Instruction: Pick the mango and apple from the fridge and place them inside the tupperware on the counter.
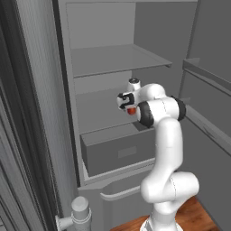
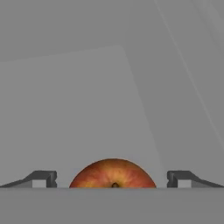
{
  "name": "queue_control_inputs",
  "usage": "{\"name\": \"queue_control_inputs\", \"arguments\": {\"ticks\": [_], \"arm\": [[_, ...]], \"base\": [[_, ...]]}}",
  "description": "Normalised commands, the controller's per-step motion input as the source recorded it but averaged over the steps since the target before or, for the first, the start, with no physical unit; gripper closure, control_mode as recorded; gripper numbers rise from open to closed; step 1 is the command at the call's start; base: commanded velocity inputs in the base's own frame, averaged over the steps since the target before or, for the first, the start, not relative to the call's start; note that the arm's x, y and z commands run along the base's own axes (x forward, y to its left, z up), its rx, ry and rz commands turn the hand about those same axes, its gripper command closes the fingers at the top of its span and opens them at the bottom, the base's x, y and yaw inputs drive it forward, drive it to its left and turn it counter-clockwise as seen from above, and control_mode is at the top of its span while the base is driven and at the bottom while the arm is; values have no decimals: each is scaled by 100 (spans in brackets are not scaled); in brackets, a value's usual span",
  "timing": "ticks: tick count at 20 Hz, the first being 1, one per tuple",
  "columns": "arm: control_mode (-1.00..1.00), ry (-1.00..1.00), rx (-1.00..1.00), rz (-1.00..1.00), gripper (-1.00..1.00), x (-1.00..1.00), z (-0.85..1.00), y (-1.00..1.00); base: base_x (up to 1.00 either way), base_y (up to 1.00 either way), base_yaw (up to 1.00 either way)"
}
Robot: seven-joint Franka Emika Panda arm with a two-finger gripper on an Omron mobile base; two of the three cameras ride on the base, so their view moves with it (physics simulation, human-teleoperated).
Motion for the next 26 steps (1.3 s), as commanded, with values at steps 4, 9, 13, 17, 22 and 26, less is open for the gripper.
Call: {"name": "queue_control_inputs", "arguments": {"ticks": [4, 9, 13, 17, 22, 26], "arm": [[-100, 6, 0, -2, -100, -21, -51, 5], [-100, 3, 0, -3, -100, -41, -55, 15], [-100, 2, 0, -4, -100, -53, -56, 14], [-100, 0, 0, -4, -100, -20, -47, 2], [-100, 0, 0, -4, -100, 0, -38, 0], [-100, 0, 0, -3, 100, 0, -48, 0]], "base": [[0, 0, 0], [0, 0, 0], [0, 0, 0], [0, 0, 0], [0, 0, 0], [0, 0, 0]]}}
